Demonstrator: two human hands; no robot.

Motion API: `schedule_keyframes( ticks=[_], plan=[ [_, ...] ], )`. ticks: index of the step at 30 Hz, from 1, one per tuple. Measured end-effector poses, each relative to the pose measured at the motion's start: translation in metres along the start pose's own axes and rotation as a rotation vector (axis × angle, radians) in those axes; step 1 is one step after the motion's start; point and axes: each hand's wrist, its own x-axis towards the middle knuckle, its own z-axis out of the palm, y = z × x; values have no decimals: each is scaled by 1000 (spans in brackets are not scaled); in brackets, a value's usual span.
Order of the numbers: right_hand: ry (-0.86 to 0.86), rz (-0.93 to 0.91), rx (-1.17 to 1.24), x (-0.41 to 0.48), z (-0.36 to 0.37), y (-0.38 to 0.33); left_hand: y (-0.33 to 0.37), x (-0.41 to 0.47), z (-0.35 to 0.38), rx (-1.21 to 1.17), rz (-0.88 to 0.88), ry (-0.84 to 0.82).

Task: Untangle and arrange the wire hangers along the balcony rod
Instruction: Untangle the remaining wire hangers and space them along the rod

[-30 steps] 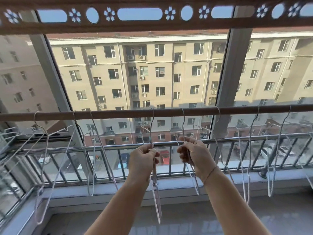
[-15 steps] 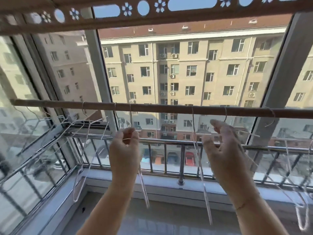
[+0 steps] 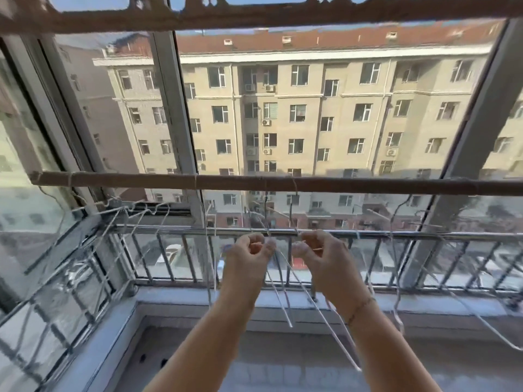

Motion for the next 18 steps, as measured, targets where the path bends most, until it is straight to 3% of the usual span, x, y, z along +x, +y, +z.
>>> schedule_keyframes(
  ticks=[6,18],
  plan=[
    [82,21,14,0,11,2,6,3,4,-168,-10,-116],
    [237,126,220,11,-29,23,12,13,16,-274,-68,-86]
  ],
)
